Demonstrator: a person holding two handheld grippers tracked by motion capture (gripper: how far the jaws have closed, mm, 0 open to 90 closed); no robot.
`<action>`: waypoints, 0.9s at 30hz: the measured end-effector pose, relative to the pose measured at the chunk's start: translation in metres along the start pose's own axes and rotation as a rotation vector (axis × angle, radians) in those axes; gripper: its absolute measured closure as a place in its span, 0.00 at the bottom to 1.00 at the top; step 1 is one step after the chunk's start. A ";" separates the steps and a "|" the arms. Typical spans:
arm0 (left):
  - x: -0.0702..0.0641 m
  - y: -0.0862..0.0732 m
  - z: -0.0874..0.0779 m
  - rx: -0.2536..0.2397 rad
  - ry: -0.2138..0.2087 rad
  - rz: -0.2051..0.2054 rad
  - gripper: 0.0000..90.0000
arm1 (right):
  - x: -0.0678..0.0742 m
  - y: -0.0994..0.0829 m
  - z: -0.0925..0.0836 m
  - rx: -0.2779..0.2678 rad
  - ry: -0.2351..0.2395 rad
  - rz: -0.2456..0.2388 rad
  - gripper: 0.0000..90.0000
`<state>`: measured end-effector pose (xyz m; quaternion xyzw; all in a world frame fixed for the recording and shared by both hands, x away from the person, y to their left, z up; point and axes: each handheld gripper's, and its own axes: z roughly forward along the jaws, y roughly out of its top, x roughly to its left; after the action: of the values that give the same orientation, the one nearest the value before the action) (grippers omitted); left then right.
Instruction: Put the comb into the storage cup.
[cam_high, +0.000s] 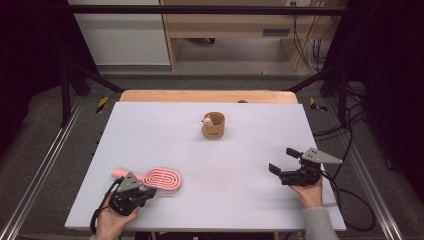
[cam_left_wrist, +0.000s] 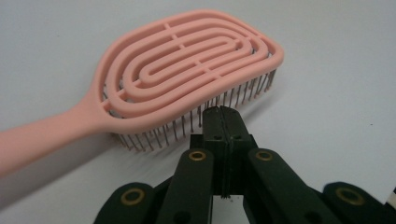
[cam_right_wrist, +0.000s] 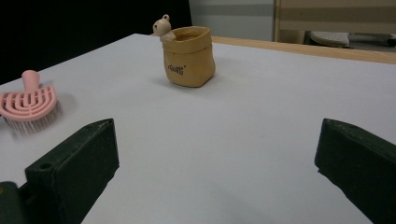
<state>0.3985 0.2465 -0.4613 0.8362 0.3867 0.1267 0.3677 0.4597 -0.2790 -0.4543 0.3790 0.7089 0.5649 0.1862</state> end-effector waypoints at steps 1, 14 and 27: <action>-0.002 0.001 0.002 0.005 0.005 0.008 1.00 | 0.000 0.000 0.000 0.000 0.000 0.000 0.00; -0.004 0.010 0.011 -0.014 0.037 0.016 1.00 | 0.000 0.000 0.001 0.003 -0.001 -0.004 0.00; -0.001 0.021 0.023 -0.022 0.065 0.006 1.00 | 0.000 0.000 0.001 0.004 0.000 -0.003 0.00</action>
<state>0.4211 0.2244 -0.4622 0.8286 0.3945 0.1593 0.3639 0.4602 -0.2789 -0.4547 0.3784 0.7106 0.5631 0.1865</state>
